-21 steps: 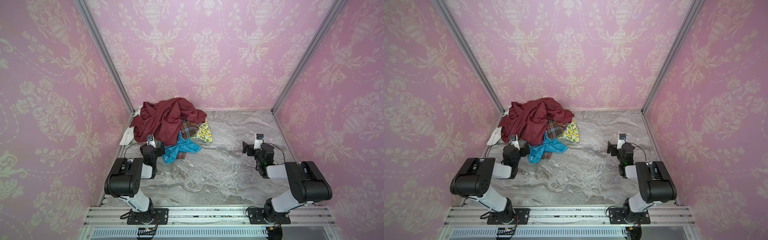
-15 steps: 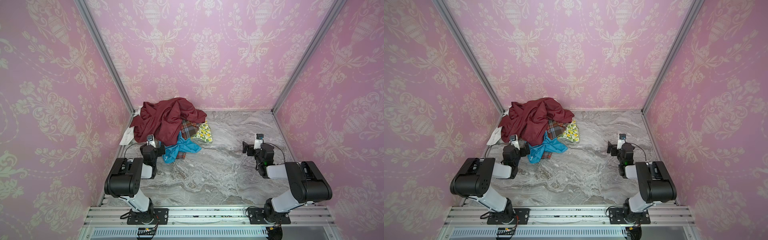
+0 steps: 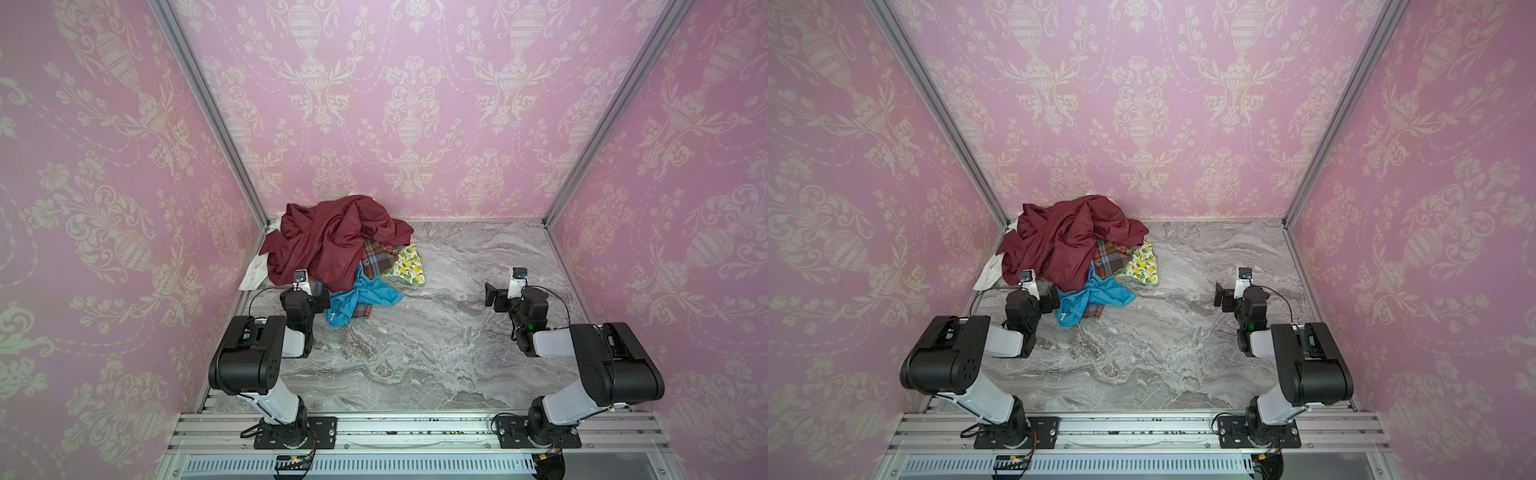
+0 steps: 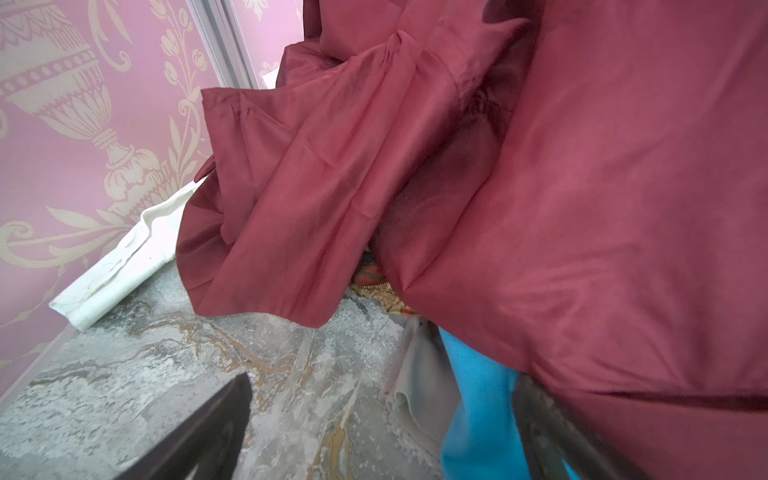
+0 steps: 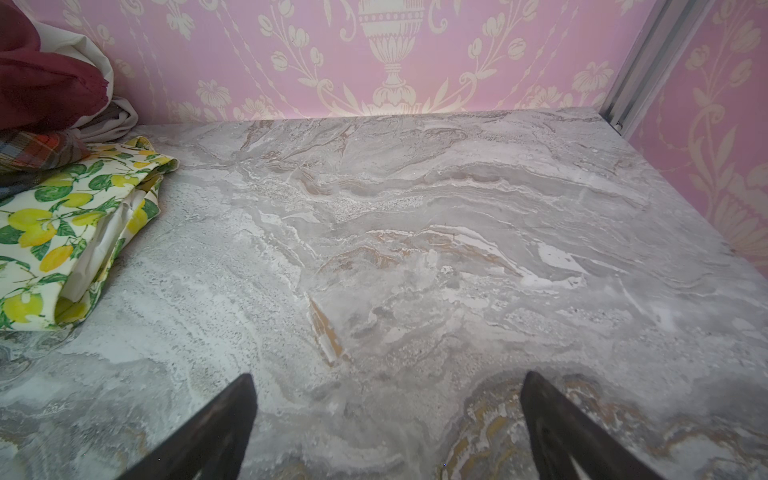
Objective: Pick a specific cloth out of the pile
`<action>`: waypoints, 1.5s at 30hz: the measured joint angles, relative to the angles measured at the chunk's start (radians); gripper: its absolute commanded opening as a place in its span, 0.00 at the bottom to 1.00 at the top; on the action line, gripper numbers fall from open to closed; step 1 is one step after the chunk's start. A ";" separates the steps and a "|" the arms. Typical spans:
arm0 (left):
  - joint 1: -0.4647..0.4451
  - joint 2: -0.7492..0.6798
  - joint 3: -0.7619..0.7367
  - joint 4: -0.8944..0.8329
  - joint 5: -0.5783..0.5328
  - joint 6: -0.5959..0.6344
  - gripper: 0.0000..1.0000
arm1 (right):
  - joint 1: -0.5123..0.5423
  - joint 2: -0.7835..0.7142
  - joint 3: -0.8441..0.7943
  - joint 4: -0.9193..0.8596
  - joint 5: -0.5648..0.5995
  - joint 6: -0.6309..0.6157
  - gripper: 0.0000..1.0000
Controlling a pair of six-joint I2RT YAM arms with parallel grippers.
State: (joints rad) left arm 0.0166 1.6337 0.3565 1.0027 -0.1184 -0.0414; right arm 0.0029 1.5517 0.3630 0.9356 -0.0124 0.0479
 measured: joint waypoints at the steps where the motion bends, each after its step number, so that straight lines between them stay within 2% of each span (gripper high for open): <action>1: 0.000 0.000 0.000 0.000 0.000 0.000 0.99 | 0.000 0.000 0.000 0.000 0.000 0.000 1.00; 38: 0.000 0.000 -0.002 0.007 0.000 0.000 0.99 | 0.021 0.000 -0.001 0.001 -0.006 -0.012 1.00; 45: 0.000 -0.008 -0.016 0.018 0.000 0.000 0.99 | 0.050 -0.084 -0.016 -0.021 0.011 -0.037 1.00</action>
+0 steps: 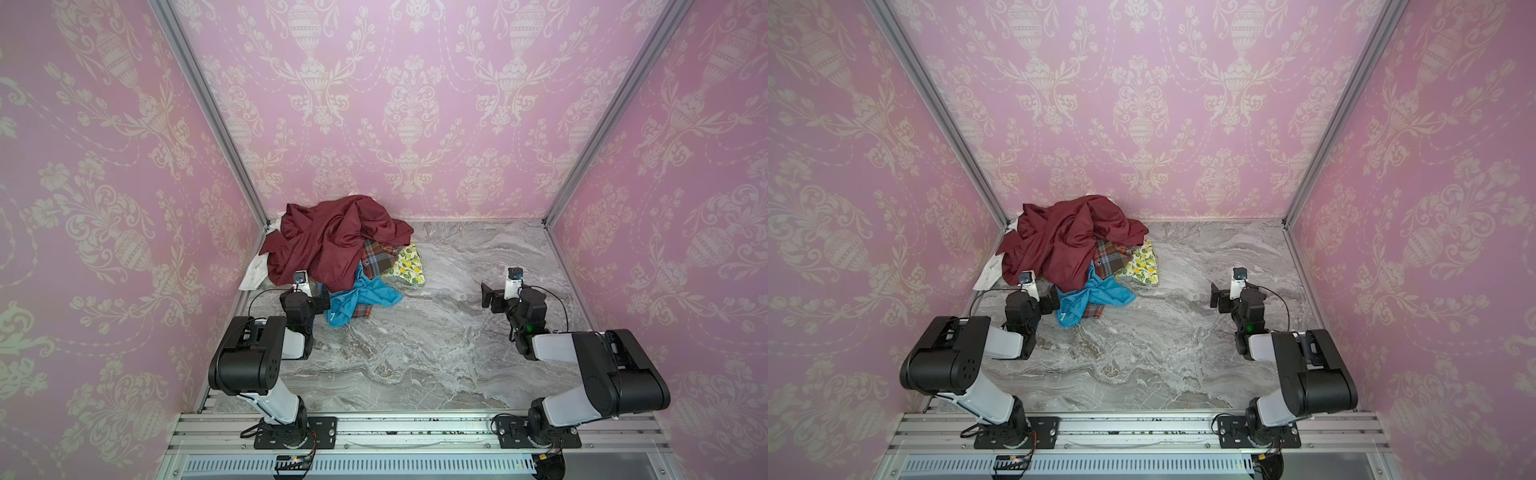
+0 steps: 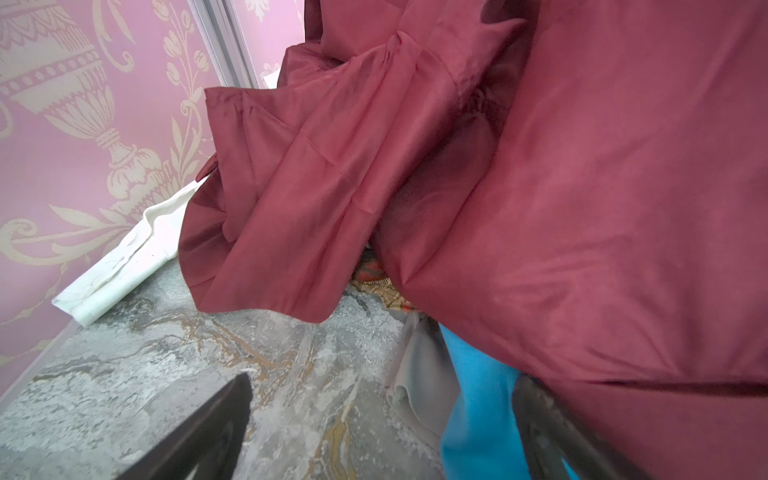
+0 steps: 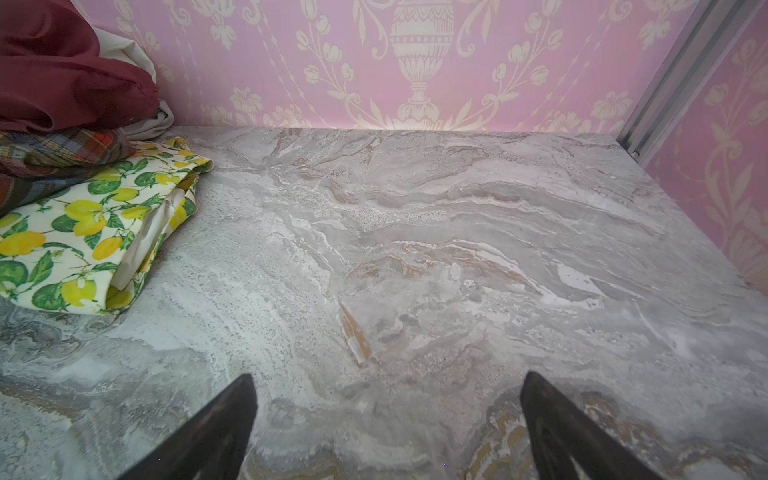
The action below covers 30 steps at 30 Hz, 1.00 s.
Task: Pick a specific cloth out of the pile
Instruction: 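Reach both grippers toward the cloth pile, right gripper toward the plaid shirt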
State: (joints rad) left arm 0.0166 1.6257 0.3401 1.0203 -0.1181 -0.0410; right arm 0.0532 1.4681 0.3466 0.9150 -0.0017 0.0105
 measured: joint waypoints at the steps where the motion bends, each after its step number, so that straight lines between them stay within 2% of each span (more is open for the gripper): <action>1: 0.000 -0.011 -0.001 -0.007 0.000 0.000 0.99 | 0.005 -0.017 0.000 -0.004 0.006 -0.005 1.00; 8: 0.000 -0.240 0.000 -0.152 -0.036 -0.005 0.99 | 0.035 -0.067 0.002 -0.072 0.029 -0.027 1.00; 13: 0.000 -0.409 0.063 -0.368 -0.066 -0.056 0.99 | 0.093 -0.116 0.024 -0.186 0.064 -0.061 1.00; 18: 0.002 -0.517 0.190 -0.632 -0.117 -0.136 0.99 | 0.174 -0.224 0.030 -0.241 0.106 -0.090 1.00; 23: 0.058 -0.528 0.313 -0.871 -0.113 -0.254 0.98 | 0.234 -0.344 0.003 -0.219 0.104 -0.111 1.00; 30: 0.186 -0.426 0.413 -1.079 0.056 -0.438 0.95 | 0.355 -0.387 -0.016 -0.206 0.001 -0.187 0.98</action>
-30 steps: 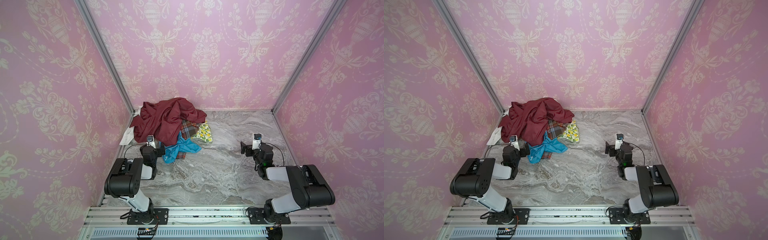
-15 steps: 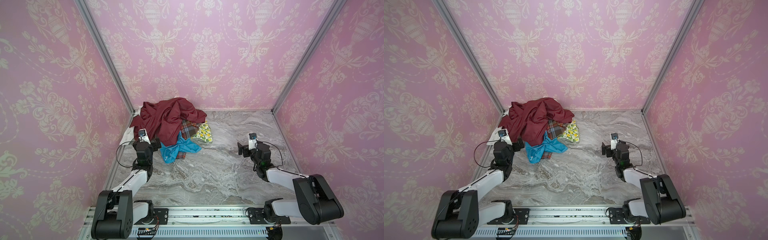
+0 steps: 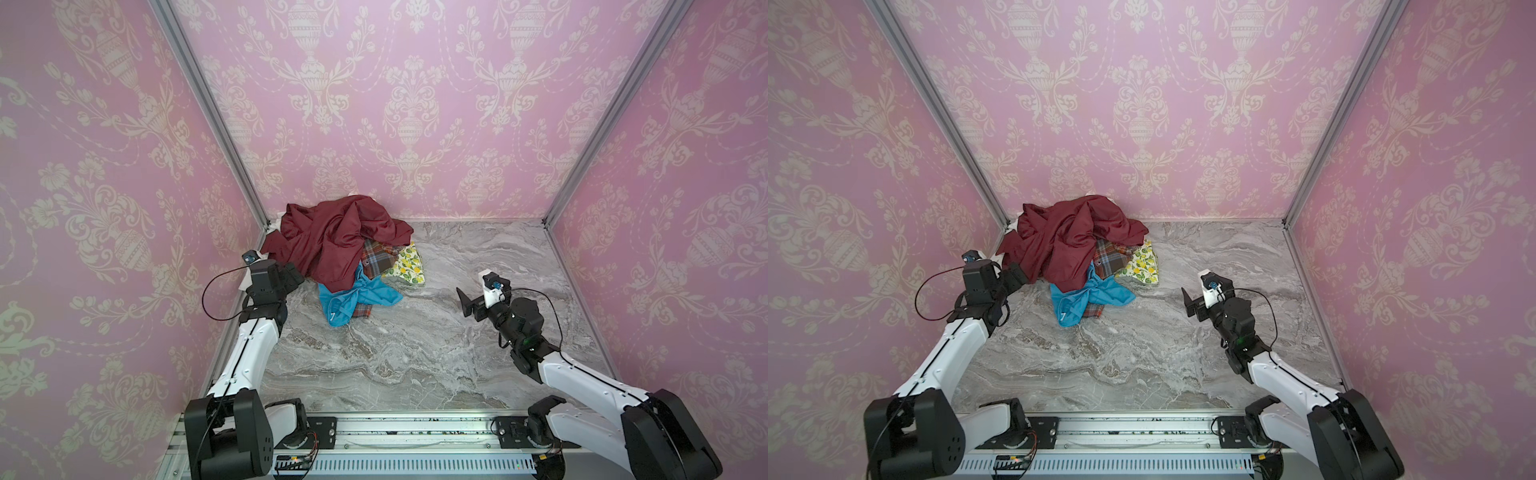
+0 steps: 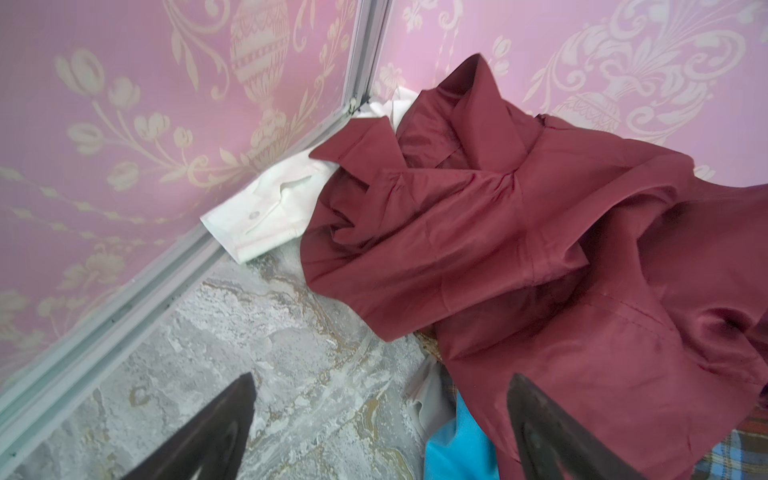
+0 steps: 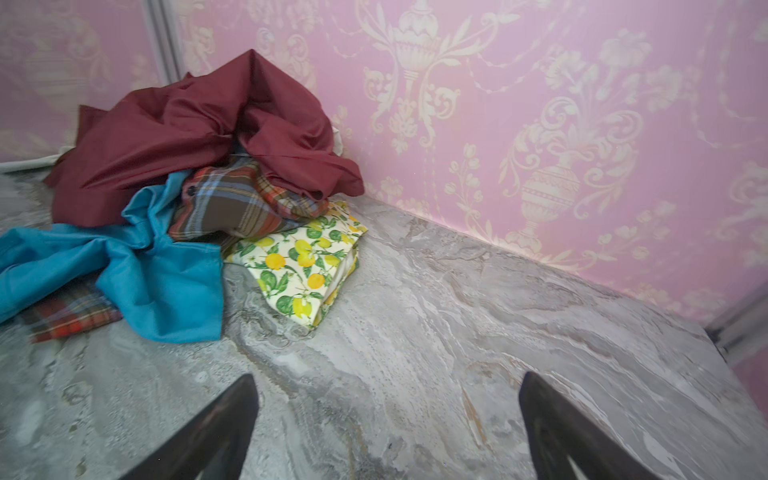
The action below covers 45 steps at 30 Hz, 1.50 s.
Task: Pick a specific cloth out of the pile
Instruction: 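Reach both grippers toward the cloth pile, right gripper toward the plaid shirt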
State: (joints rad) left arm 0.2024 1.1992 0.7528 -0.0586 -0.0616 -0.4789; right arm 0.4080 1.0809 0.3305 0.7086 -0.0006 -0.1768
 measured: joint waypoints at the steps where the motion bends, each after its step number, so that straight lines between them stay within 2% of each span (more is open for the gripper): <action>1: 0.014 0.013 0.004 -0.019 0.028 -0.022 0.95 | 0.023 0.000 -0.001 0.000 -0.017 -0.013 0.98; 5: 0.053 0.048 0.006 -0.060 0.124 -0.098 0.94 | 0.088 0.001 -0.001 0.001 -0.068 -0.057 0.98; 11: 0.063 0.069 0.006 -0.082 0.234 -0.174 0.88 | 0.125 0.036 -0.001 0.012 -0.092 -0.090 0.99; 14: 0.064 0.073 0.006 -0.082 0.282 -0.210 0.82 | 0.132 0.057 -0.001 0.012 -0.098 -0.093 0.99; 18: 0.064 0.080 0.004 -0.074 0.342 -0.263 0.66 | 0.143 0.081 0.000 0.012 -0.103 -0.097 0.99; 21: 0.065 0.084 -0.010 -0.058 0.379 -0.301 0.58 | 0.150 0.099 0.005 0.009 -0.109 -0.097 0.98; 26: 0.065 0.082 -0.029 -0.082 0.422 -0.308 0.54 | 0.193 0.169 0.069 0.006 -0.108 -0.087 0.96; 30: 0.050 0.042 -0.008 -0.169 0.415 -0.246 0.54 | 0.238 0.249 0.147 -0.018 -0.078 -0.014 0.92; 35: -0.076 -0.020 0.087 -0.289 0.342 -0.121 0.54 | 0.278 0.381 0.289 -0.047 -0.023 0.171 0.88; 40: -0.259 -0.039 0.237 -0.401 0.279 -0.002 0.58 | 0.334 0.556 0.544 -0.164 0.052 0.349 0.86; 45: -0.362 -0.036 0.338 -0.468 0.229 0.105 0.58 | 0.360 0.721 0.806 -0.327 0.121 0.472 0.83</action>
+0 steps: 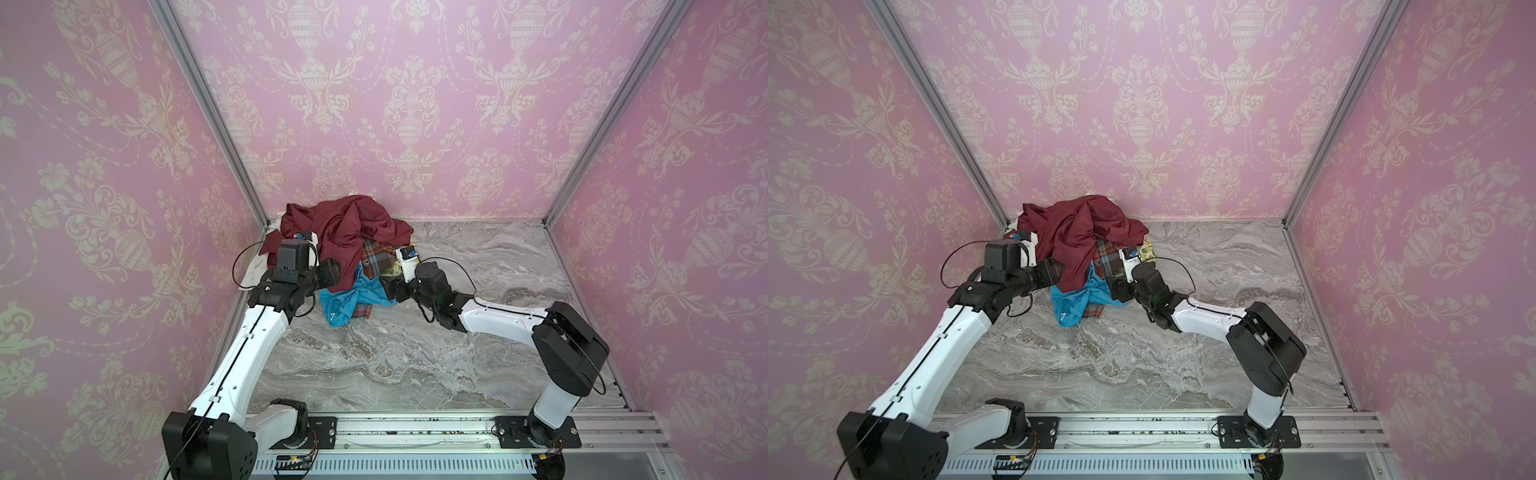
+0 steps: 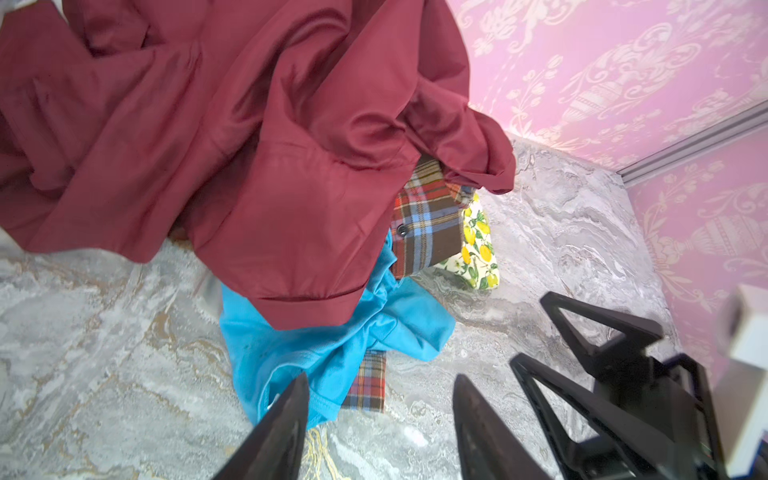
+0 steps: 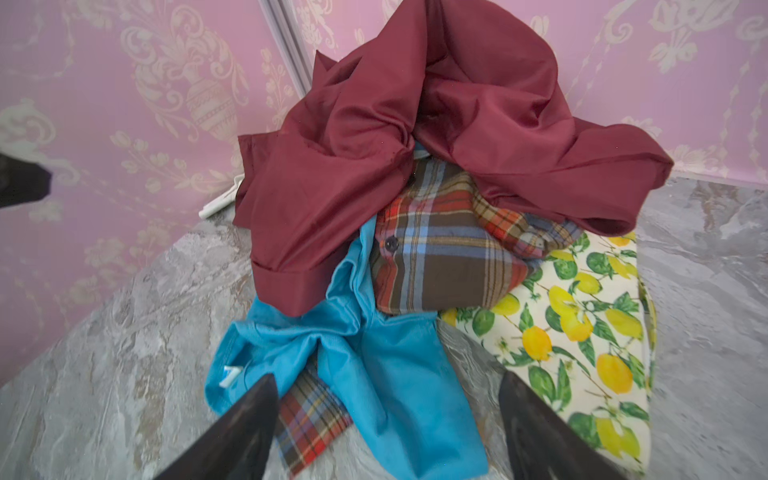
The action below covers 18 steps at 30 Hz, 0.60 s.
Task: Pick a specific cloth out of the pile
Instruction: 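Reach both grippers toward the cloth pile, right gripper toward the plaid shirt, then grasp the brown plaid shirt with the right gripper and lift it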
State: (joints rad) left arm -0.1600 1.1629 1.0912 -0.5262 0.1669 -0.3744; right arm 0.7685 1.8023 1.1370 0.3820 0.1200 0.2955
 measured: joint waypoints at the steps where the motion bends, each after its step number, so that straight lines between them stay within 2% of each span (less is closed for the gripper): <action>1: -0.012 0.004 0.004 -0.007 -0.011 0.018 0.58 | 0.001 0.035 0.052 -0.033 0.013 0.019 0.82; 9: -0.054 0.015 -0.053 -0.032 -0.079 0.107 0.58 | 0.001 0.266 0.375 -0.256 0.088 0.072 0.80; 18: -0.055 0.015 -0.089 -0.034 -0.103 0.135 0.58 | -0.008 0.433 0.557 -0.374 0.140 0.076 0.76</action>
State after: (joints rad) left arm -0.2146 1.1782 1.0019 -0.5602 0.0639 -0.2390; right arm 0.7601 2.2353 1.6943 0.0078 0.2596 0.3714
